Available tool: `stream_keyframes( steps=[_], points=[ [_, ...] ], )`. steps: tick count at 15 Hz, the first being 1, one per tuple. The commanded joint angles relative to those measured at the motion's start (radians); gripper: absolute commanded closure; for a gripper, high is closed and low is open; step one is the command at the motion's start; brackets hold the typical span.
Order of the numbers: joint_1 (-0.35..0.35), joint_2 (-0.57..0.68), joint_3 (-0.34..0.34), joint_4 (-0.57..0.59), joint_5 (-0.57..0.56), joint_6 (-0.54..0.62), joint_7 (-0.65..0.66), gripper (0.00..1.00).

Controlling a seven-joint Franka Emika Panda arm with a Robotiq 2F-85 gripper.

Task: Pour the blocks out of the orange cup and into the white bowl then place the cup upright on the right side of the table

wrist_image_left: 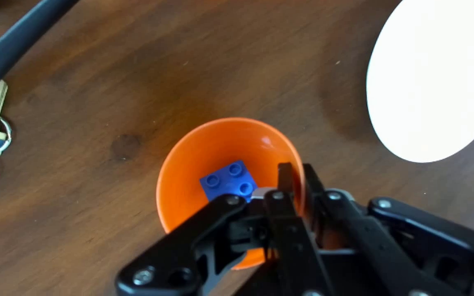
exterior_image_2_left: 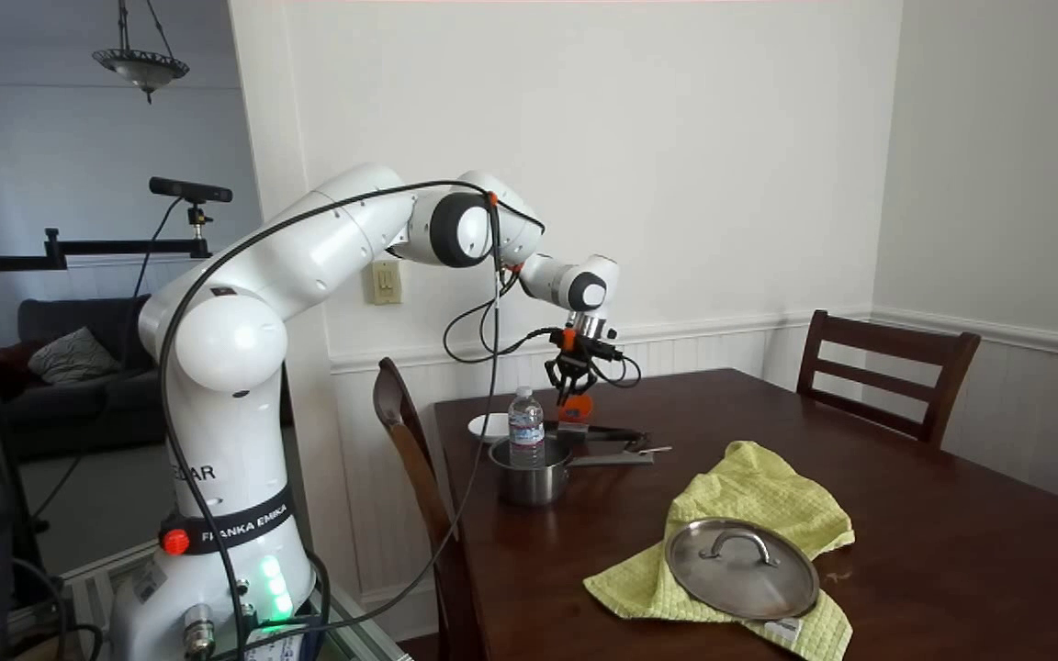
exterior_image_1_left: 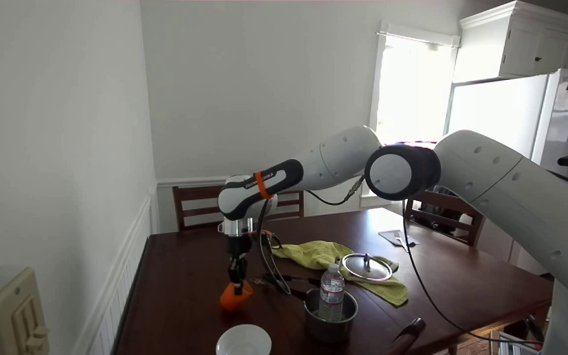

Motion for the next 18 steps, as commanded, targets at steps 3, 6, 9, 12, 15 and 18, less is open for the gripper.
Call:
stream_keyframes(
  steps=[3,6,9,12,15,18],
  points=[
    [-0.034,-0.135,0.073,-0.151,-0.015,0.002,-0.229,0.98],
    [-0.049,-0.209,0.108,-0.241,0.006,-0.014,-0.373,0.98],
    [-0.068,-0.26,0.134,-0.31,0.032,-0.04,-0.524,0.98],
    [-0.09,-0.27,0.145,-0.37,0.059,-0.043,-0.698,0.98],
    [-0.077,-0.267,0.141,-0.406,0.042,-0.044,-0.855,0.98],
    [-0.053,-0.266,0.147,-0.425,0.031,-0.059,-0.987,0.98]
  ],
)
